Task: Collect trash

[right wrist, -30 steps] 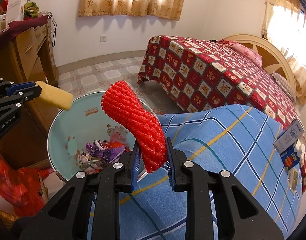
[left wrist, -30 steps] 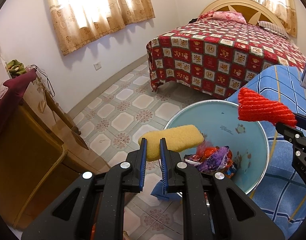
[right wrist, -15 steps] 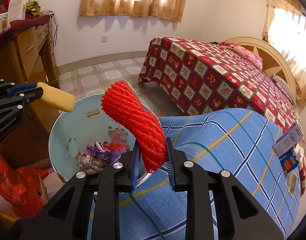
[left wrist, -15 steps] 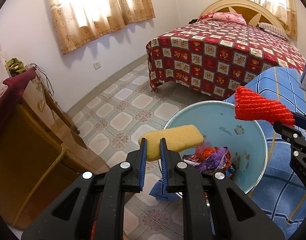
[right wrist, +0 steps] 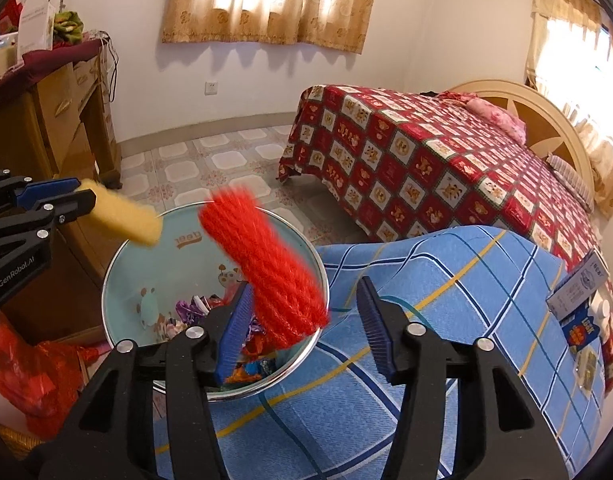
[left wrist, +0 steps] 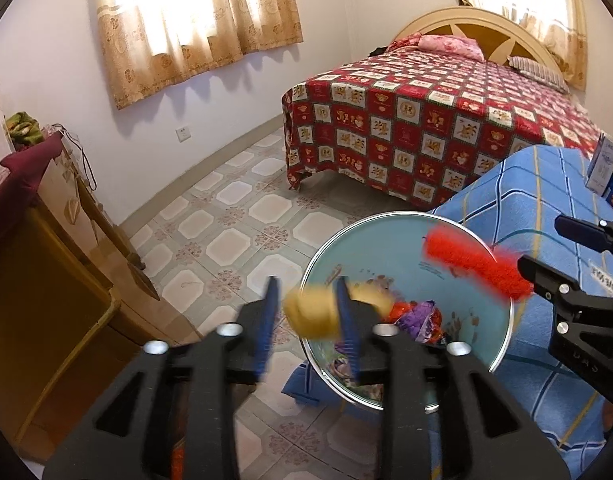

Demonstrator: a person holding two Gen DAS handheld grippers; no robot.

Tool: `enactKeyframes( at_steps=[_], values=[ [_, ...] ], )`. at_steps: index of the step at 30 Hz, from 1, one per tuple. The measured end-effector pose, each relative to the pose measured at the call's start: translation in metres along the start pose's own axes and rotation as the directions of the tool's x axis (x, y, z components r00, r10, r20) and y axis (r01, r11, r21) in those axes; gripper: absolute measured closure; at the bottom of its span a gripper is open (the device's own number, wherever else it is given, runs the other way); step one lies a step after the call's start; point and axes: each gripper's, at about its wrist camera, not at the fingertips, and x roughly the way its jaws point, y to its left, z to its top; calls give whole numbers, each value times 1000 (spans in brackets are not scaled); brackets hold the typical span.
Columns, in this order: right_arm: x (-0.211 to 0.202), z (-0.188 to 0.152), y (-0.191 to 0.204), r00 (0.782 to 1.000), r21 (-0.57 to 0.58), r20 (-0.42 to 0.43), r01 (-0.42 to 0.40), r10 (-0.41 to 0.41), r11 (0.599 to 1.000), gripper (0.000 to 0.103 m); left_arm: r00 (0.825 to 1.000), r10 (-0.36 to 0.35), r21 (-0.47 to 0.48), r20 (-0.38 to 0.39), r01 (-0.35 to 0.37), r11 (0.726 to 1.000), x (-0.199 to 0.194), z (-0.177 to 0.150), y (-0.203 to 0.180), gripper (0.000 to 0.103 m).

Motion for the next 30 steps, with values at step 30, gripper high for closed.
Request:
enactKeyframes(
  at_steps=[30],
  values=[
    [-142,-42,-53,956,273,246,89,-159,958,25,974,-29,-43,225,39,998,-100,7,0,13]
  ],
)
